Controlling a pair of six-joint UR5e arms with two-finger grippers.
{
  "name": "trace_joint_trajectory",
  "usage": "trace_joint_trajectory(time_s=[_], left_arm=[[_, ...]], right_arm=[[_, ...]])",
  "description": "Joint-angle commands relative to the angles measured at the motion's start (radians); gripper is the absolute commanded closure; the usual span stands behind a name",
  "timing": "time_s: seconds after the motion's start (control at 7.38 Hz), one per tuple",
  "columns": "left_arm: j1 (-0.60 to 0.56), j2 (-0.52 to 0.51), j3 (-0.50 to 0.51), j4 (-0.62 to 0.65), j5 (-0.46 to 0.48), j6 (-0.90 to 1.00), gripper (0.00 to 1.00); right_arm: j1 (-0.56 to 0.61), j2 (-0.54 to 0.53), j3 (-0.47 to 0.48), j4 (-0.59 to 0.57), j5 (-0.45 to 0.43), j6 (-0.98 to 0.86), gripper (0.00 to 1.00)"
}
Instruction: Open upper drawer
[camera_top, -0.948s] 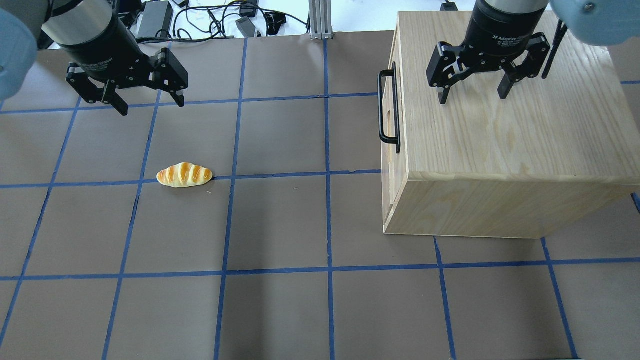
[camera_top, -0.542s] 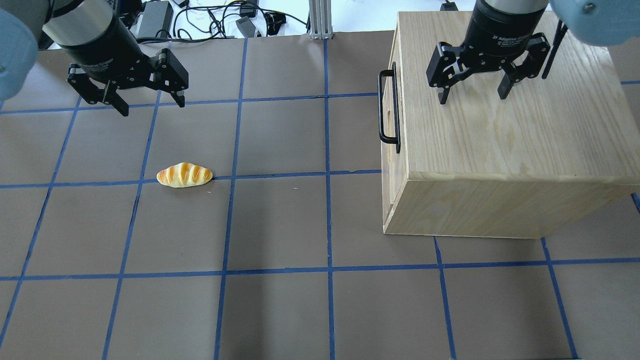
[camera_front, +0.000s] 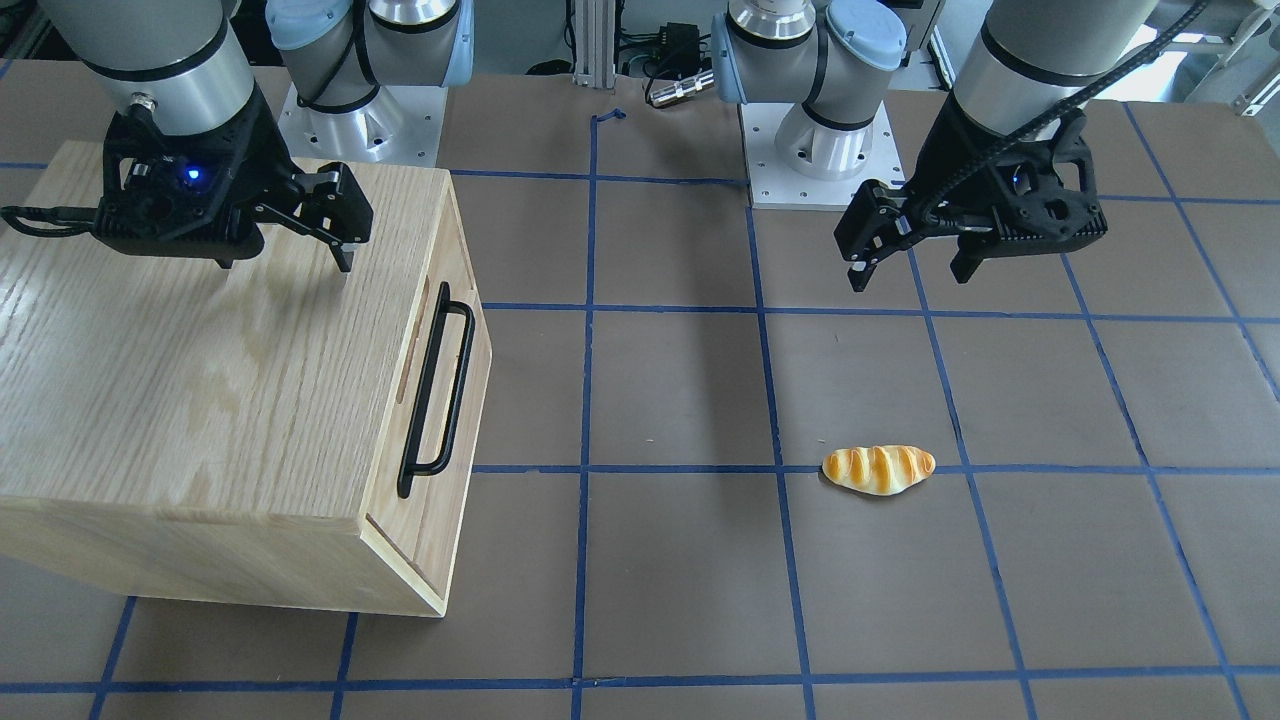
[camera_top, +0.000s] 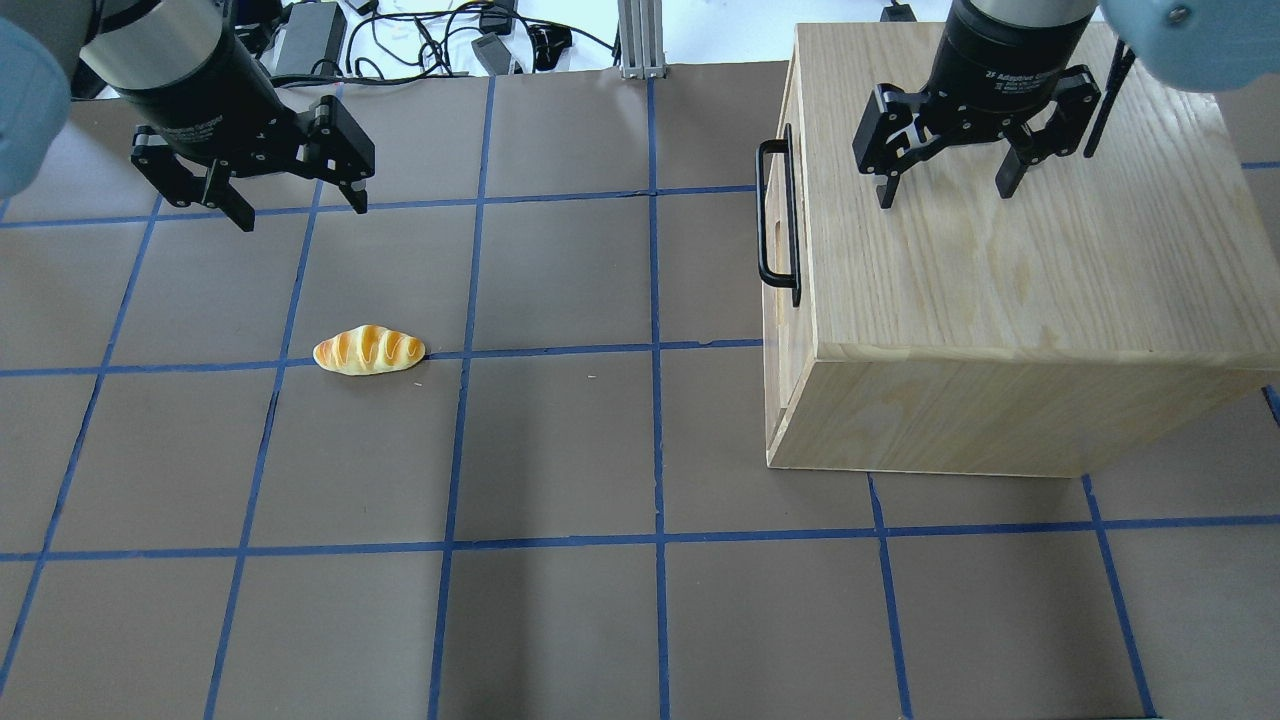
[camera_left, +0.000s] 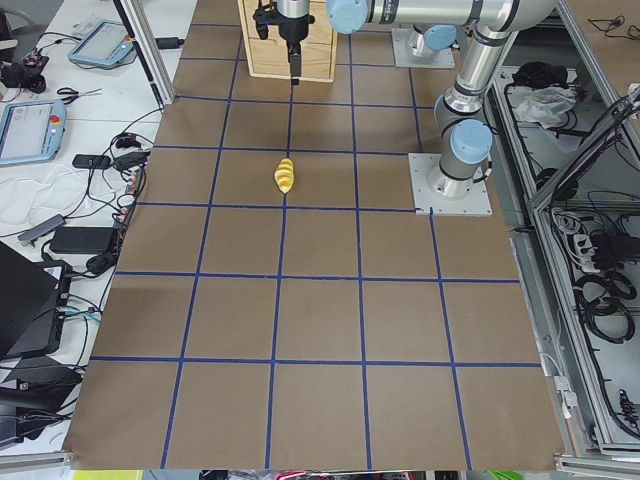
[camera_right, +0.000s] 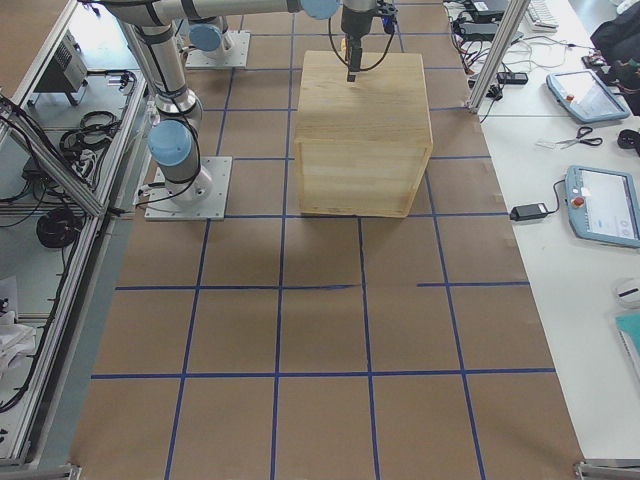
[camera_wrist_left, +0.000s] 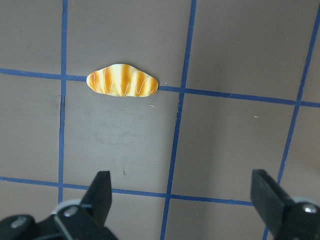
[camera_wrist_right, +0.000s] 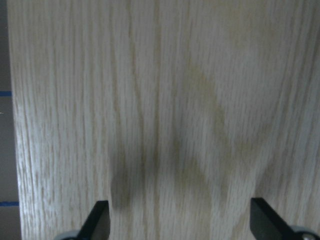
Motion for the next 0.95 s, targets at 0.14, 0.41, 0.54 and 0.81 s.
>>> trace_joint_trajectory(time_s=[0.14, 0.41, 0.54, 0.81], left_arm=[[-0.004, 0.004, 0.001, 0.000, 0.000, -0.005, 0.00], [-0.009, 0.001, -0.003, -0.002, -0.003, -0.014, 0.00], [-0.009, -0.017, -0.003, 0.007, -0.003, -0.012, 0.00], [-0.052, -0.034, 0.004, 0.020, -0.003, -0.113, 0.00]], right_arm=[[0.000, 0.000, -0.001, 0.000, 0.000, -0.001, 0.00], [0.000, 0.000, -0.001, 0.000, 0.000, -0.001, 0.00], [0.000, 0.000, -0.001, 0.000, 0.000, 0.001, 0.00], [0.000, 0.000, -0.001, 0.000, 0.000, -0.001, 0.00]])
